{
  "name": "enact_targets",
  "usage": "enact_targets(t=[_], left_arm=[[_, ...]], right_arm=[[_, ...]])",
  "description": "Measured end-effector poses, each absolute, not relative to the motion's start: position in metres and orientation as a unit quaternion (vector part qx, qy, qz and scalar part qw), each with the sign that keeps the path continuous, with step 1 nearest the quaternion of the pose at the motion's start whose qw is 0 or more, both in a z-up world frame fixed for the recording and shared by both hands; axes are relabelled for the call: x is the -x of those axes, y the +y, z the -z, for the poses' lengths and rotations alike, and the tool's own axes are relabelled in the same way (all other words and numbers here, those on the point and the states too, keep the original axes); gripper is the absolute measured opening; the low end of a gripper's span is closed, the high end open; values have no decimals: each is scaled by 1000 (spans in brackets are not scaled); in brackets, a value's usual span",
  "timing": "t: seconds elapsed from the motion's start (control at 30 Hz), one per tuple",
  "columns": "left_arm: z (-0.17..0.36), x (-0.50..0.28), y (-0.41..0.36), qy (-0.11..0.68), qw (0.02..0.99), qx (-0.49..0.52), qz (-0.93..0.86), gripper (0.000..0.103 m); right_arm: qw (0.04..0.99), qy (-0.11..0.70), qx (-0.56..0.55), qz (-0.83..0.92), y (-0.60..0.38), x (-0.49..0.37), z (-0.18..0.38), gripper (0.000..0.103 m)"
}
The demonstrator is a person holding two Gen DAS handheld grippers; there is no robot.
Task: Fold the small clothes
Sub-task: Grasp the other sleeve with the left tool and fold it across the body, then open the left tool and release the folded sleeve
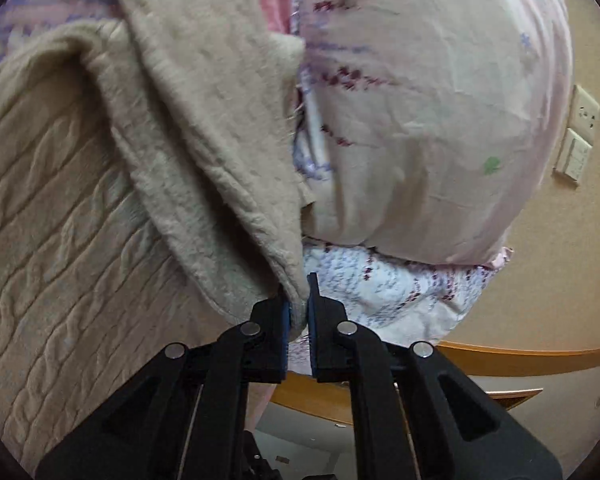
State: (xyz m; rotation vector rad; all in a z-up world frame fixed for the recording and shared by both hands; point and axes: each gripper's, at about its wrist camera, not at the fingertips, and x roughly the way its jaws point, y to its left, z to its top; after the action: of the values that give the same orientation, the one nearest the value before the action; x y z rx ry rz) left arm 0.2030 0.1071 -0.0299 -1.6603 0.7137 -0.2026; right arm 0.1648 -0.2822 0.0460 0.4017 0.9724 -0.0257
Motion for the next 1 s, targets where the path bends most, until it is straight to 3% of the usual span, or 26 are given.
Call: enact_targets(t=[0.17,0.33,0.6,0.63,0.67,0.8,1.0], left_arm=[[48,-200,103,323,602,727,71,10],[35,-198,155,271,622,734,29,19],[42,-176,230,186,600,774,-74,19],[41,-177,234,184,602,774,-72,12],[36,-183,232,189,610,767,-62,7],[-5,-216,197,220,673,706,22,7],[-65,-269,63,316,765,531,180,7]], right_arm=[[862,465,-198,27,-296,-158,-44,68],[862,464,-200,30,-300,-156,-44,68],[863,464,-199,25,-303,-156,-44,68],[862,464,-200,25,-304,-156,-43,68],[862,465,-202,25,-305,-156,-42,68],[861,462,-210,27,-311,-156,-42,68],[867,446,-219,31,-325,-153,-48,68]])
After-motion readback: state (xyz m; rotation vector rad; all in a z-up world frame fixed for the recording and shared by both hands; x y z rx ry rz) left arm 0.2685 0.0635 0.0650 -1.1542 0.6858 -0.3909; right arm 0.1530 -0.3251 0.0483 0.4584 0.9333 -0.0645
